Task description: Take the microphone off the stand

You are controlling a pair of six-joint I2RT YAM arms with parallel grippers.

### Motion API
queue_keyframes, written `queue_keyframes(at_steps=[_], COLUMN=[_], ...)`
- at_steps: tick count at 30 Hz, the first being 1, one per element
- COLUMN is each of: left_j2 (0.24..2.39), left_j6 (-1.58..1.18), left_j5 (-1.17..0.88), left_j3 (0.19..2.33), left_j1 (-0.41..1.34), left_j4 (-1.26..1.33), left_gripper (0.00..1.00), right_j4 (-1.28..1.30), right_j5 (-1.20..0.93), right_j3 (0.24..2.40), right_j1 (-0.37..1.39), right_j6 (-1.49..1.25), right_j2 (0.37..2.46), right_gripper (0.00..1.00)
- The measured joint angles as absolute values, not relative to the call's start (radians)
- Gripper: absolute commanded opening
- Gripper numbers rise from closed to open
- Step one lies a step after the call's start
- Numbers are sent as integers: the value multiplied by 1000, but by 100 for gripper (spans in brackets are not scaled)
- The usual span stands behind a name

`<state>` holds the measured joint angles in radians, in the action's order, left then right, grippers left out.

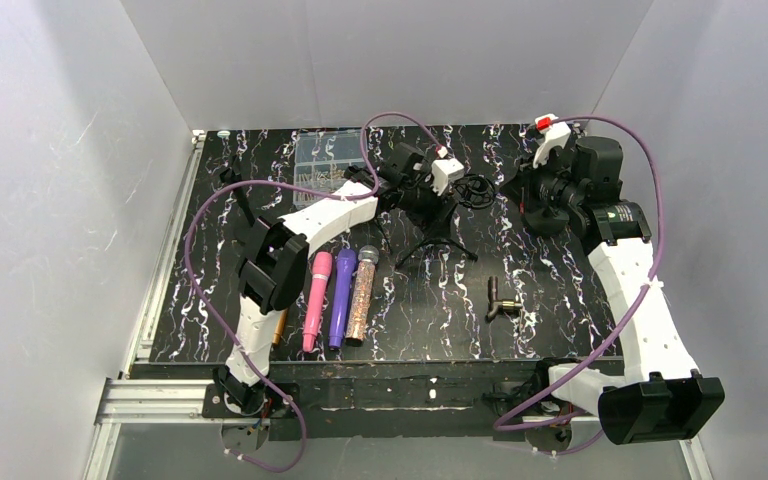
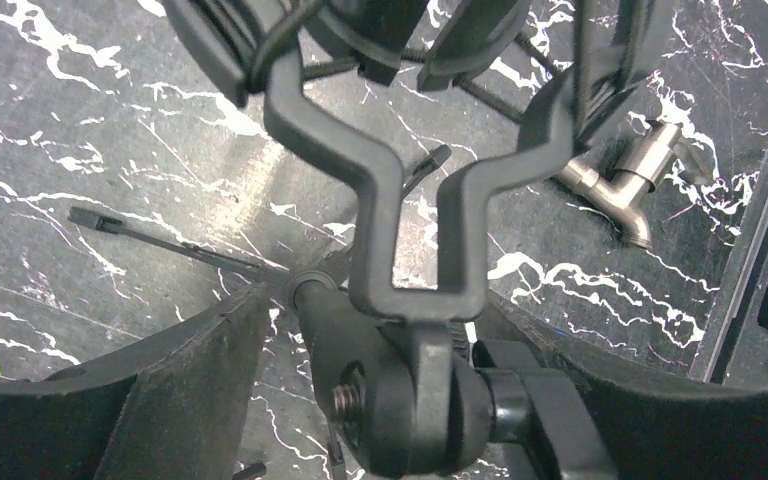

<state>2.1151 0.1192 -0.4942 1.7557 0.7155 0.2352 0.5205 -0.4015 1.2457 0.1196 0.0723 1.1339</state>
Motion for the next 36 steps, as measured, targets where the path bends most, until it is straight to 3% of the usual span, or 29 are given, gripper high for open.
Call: queue_keyframes(at_steps=[9, 19, 30, 36], left_j2=[2115, 2115, 2171, 2267], left_j6=[128, 130, 169, 244], left_j5=[-503, -490, -482, -447], left_j3=[1778, 1797, 1885, 2039], left_j1=[709, 696, 702, 711], left_j4=[245, 274, 245, 173], left_gripper=[45, 0, 0, 0], right_j4=[521, 521, 521, 521], right_j5=[-402, -402, -402, -392], right_j3=[1245, 1246, 1245, 1245], right_j1=[120, 119, 119, 117], right_j6=[75, 76, 78, 83], right_j2=[1134, 1134, 1134, 1126], right_gripper=[1, 1, 1, 1])
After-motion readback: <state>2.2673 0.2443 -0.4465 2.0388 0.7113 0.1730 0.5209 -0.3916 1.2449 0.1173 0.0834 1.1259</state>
